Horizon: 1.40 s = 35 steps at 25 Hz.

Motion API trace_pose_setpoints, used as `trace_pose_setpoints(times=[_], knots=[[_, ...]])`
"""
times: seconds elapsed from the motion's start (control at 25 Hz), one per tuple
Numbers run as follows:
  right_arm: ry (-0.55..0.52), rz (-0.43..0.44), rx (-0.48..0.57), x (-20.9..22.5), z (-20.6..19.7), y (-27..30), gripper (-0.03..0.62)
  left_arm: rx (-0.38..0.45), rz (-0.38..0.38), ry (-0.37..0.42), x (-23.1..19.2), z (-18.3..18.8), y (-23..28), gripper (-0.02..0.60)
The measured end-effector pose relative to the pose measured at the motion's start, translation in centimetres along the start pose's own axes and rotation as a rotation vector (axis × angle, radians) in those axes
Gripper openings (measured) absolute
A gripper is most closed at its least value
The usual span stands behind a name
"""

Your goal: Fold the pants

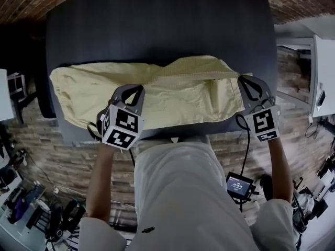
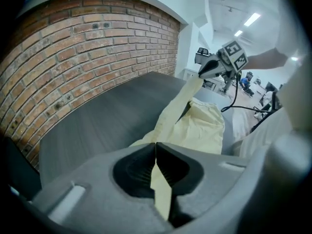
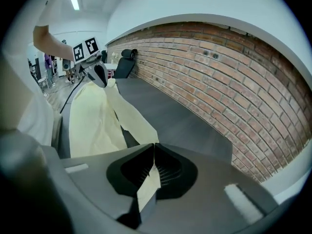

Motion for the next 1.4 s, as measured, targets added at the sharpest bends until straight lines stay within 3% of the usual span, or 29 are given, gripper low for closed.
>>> trace_pose_setpoints(times=[0.32, 0.72, 1.08, 1.2, 1.32, 1.4], knots=[[0.0, 0.036, -0.048, -3.7, -5.1, -2.6, 0.015, -0.039, -0.047, -0.102, 6.4, -4.3, 0.9, 0.011], [0.016, 0.062, -0.157, -6.3, -9.8, -4.5, 0.015, -0.112, -0.121, -0.08, 11.5, -6.2, 2.0, 0.011], [0.096, 0.119, -0.273, -9.9, -14.5, -3.7, 0.022, -0.173, -0.166, -0.071, 14.3, -9.1, 4.6, 0.014], [0.121, 0.162, -0.329, -11.3, -16.0, -3.1, 0.048, -0.201, -0.21, -0.078, 15.0, -10.3, 5.3, 0.044], [0.142, 0.212, -0.36, -12.5, -16.6, -2.8, 0.117, -0.22, -0.261, -0.076, 15.8, -11.0, 5.4, 0.137], [0.147, 0.219, -0.347, -12.8, -16.2, -3.1, 0.12, -0.212, -0.259, -0.073, 16.4, -11.1, 4.9, 0.158]])
Point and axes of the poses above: the fingertips, and each gripper's own axes: y forward along the fingers, x to its right, z out of its top, the point moved 7 cm from there along -y, backward along the fingers, and after that the axes turned 3 degrees about -y, right-handed, at the moved point
